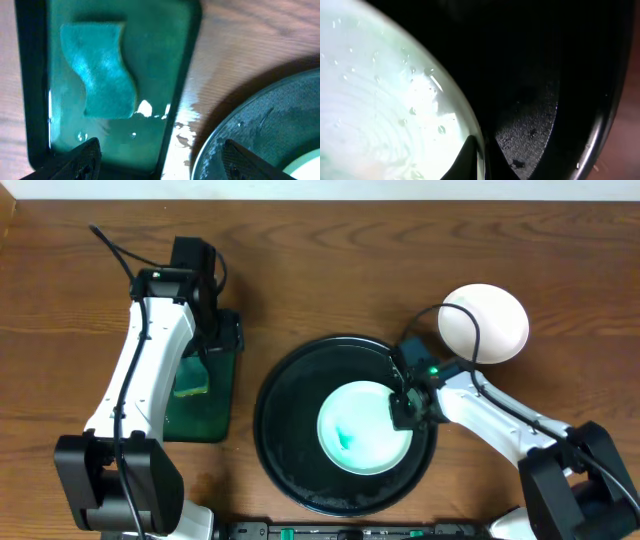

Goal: Clean dirty plates on tray and stack at the side
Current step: 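Dip and rinse the sponge in the basin with the left gripper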

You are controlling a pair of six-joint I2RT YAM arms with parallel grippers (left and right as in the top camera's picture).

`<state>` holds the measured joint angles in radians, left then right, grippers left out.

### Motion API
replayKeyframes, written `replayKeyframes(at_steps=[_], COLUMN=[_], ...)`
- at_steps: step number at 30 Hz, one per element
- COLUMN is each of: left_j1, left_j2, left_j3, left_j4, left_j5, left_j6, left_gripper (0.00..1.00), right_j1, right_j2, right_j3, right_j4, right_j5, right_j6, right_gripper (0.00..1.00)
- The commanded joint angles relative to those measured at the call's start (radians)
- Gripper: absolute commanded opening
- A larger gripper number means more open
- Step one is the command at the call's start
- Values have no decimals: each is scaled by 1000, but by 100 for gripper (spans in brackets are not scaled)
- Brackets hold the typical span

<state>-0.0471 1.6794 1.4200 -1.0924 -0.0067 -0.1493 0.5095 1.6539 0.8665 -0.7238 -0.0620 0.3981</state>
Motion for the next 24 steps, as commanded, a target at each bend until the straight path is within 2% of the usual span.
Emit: replayKeyframes(at_steps=[1, 3, 5, 9, 14, 24], left_j1=[52, 87, 121, 164, 152, 165], left_j2=[0, 0, 4, 54, 161, 264], left_j3=[-22, -22, -23, -23, -23, -22], left_j4=[-1, -1, 1, -4, 3, 77], left_j5=[-49, -34, -24, 20, 26, 23], left_j6=[-47, -47, -51, -45, -43, -75], left_gripper=[78, 83, 83, 78, 75, 75], right_j1=[19, 21, 21, 21, 21, 21], right_j2=[98, 98, 98, 98, 98, 98], right_j3=[-45, -45, -43, -43, -43, -43], right_j4=[26, 26, 26, 29, 26, 20], right_j5=[-26, -30, -55, -84, -95, -130], right_j6=[-34, -35, -47, -48, -48, -64], right_gripper=[1, 1, 1, 1, 1, 1])
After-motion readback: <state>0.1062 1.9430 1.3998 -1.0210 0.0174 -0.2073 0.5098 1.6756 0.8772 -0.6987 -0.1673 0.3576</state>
